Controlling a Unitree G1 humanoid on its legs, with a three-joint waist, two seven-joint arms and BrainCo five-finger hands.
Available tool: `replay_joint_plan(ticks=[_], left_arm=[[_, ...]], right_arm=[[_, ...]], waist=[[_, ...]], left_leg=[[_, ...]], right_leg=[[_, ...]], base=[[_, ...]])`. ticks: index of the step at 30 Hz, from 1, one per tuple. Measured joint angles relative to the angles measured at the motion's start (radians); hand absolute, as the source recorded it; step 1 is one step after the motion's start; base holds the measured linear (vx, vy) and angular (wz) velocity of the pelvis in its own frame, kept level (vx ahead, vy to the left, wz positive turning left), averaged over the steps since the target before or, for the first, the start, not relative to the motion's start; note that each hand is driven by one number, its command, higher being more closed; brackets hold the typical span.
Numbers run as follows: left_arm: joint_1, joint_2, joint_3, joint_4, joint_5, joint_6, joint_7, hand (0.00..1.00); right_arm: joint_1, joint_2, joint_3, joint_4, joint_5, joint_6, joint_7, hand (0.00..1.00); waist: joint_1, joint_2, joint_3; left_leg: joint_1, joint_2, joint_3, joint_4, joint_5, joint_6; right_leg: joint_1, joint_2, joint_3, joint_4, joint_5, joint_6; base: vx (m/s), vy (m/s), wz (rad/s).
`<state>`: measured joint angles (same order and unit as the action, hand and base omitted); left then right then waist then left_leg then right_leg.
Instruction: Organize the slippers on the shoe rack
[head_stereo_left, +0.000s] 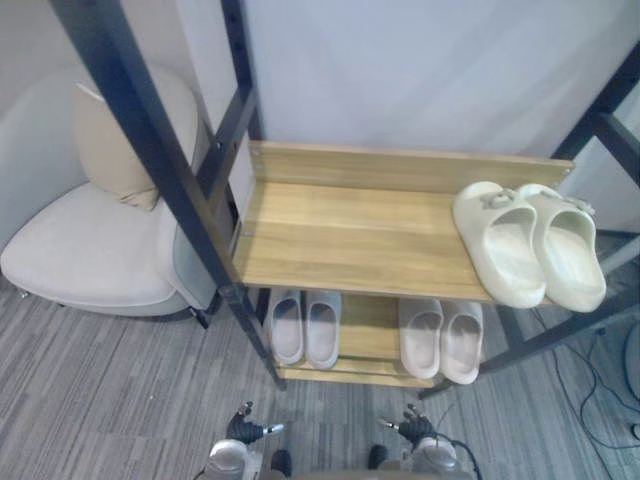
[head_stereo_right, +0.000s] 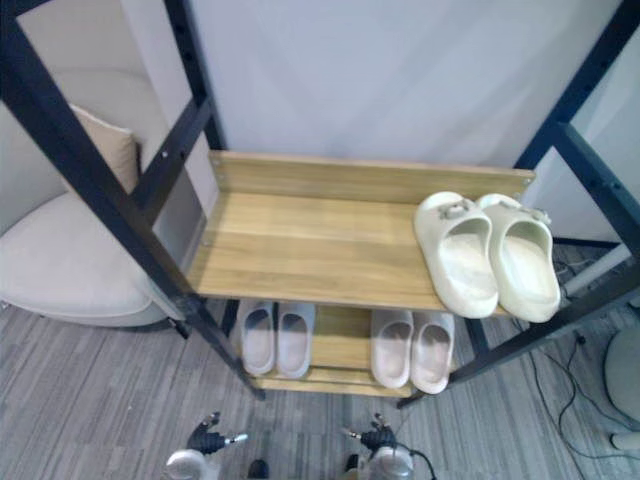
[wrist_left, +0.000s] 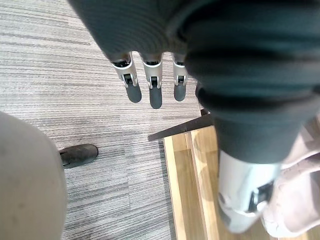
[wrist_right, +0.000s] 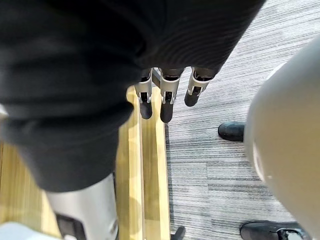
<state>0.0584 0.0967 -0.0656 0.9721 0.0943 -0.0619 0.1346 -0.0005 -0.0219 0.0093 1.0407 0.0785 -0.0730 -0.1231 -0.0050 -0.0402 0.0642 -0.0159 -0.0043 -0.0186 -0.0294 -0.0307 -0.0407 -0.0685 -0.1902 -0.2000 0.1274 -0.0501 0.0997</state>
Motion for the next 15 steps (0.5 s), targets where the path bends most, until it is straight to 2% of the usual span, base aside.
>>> replay_joint_plan(ticks=[2, 5, 7, 9, 10, 12, 13, 14, 15], left_arm=[[-0.008, -0.001, 0.000, 0.001, 0.000, 0.000, 0.000, 0.00], [-0.038, 0.000, -0.001, 0.001, -0.009, 0.000, 0.019, 0.00], [-0.040, 0.000, 0.000, 0.001, -0.018, 0.000, 0.020, 0.00], [-0.046, 0.006, 0.004, 0.000, -0.031, 0.000, 0.023, 0.00], [-0.049, 0.001, 0.007, 0.000, -0.036, 0.000, 0.026, 0.00], [-0.064, -0.040, 0.017, -0.006, -0.040, 0.000, 0.038, 0.00], [-0.058, -0.053, 0.029, -0.006, -0.040, 0.000, 0.038, 0.00], [-0.041, -0.078, 0.048, -0.006, -0.048, 0.001, 0.036, 0.00], [-0.037, -0.093, 0.053, -0.020, -0.050, 0.000, 0.034, 0.00]], right_arm=[[-0.001, -0.002, 0.000, -0.001, 0.000, 0.000, 0.001, 0.00], [-0.002, -0.009, 0.006, -0.002, 0.000, 0.000, 0.003, 0.00], [-0.011, -0.010, 0.023, -0.003, 0.001, 0.000, 0.003, 0.00], [-0.043, -0.008, 0.061, -0.006, 0.003, -0.002, 0.004, 0.00], [-0.054, -0.012, 0.072, -0.006, 0.004, -0.002, 0.004, 0.00], [-0.056, -0.034, 0.074, -0.022, 0.009, -0.015, 0.005, 0.00], [-0.047, -0.039, 0.074, -0.033, 0.009, -0.017, 0.007, 0.00], [-0.024, -0.046, 0.072, -0.057, 0.005, -0.021, 0.010, 0.00], [0.006, -0.059, 0.072, -0.090, 0.002, -0.026, 0.018, 0.00]], waist=[[-0.001, 0.006, 0.001], [-0.003, 0.007, 0.001], [0.003, 0.003, 0.003], [0.012, 0.000, 0.012], [0.012, 0.010, 0.022], [0.011, 0.053, 0.063], [0.012, 0.056, 0.066], [0.010, 0.056, 0.068], [0.010, 0.056, 0.067]], left_leg=[[-0.010, 0.001, -0.035, 0.004, 0.002, 0.001], [-0.035, -0.010, -0.158, 0.010, 0.025, -0.012], [-0.049, -0.013, -0.184, 0.010, 0.037, -0.024], [-0.093, -0.016, -0.223, 0.015, 0.063, -0.047], [-0.105, -0.011, -0.240, 0.015, 0.071, -0.055], [-0.125, 0.023, -0.275, 0.010, 0.093, -0.075], [-0.125, 0.030, -0.260, 0.005, 0.096, -0.073], [-0.124, 0.052, -0.186, -0.004, 0.092, -0.037], [-0.141, 0.081, -0.048, -0.006, 0.059, 0.046]], right_leg=[[0.000, 0.002, 0.022, 0.023, -0.004, -0.002], [-0.001, 0.005, 0.152, 0.097, -0.059, -0.001], [-0.002, 0.006, 0.179, 0.110, -0.088, 0.004], [-0.001, 0.004, 0.160, 0.079, -0.136, 0.016], [-0.001, 0.011, 0.148, 0.074, -0.141, 0.020], [0.000, 0.042, 0.093, 0.079, -0.141, -0.003], [0.000, 0.045, 0.087, 0.086, -0.144, -0.008], [-0.001, 0.044, 0.067, 0.095, -0.150, -0.016], [0.001, 0.046, 0.040, 0.098, -0.150, -0.019]], base=[[-0.03, 0.010, 0.77], [0.01, 0.021, 1.09], [-0.01, -0.047, 0.71], [-0.06, -0.127, 0.63], [-0.08, -0.164, 0.65], [-0.13, -0.163, 0.60], [-0.13, -0.103, 0.42], [-0.09, -0.085, 0.42], [-0.10, -0.106, 0.45]])
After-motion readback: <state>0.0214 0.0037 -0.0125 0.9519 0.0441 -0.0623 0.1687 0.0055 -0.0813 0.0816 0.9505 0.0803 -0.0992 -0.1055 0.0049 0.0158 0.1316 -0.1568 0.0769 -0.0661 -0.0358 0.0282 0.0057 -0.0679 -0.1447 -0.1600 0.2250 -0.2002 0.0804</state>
